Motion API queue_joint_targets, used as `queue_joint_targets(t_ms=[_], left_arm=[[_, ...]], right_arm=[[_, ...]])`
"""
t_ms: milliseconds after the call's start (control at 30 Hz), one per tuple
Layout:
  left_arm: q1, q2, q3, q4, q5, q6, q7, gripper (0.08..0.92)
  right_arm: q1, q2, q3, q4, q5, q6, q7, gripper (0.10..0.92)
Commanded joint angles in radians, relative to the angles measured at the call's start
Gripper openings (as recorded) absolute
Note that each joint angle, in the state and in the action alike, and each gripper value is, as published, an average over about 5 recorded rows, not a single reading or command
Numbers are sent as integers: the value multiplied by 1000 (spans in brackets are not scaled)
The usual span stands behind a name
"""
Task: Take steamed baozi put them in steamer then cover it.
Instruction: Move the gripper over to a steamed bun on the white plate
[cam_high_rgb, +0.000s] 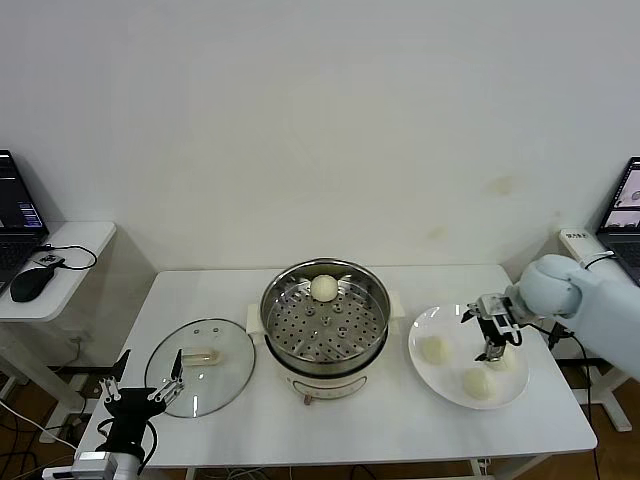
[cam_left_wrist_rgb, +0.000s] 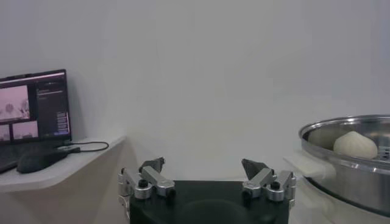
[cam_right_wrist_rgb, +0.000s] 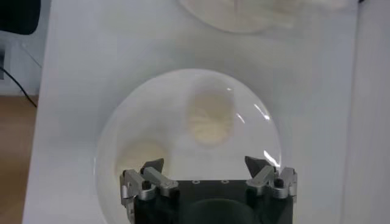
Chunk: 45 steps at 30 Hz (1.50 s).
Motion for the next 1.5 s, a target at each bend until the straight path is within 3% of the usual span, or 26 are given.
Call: queue_joint_targets(t_ms=[33,533,1167,1500], left_arm=[[0,-1,-3,7,1,0,2,823],[-4,1,-3,22,0,-1,1,823],[-6,-1,1,32,-1,-2,1,823],[-5,3,-6,23,-4,-2,0,823]], right_arm=[[-105,156,73,-140,-54,16,5,823],[-107,229,70,-179,-81,-27,10,811],[-115,194,89,-170,-105,-28,-18,639],[-14,134,65,-102,-47,-34,-37,564]])
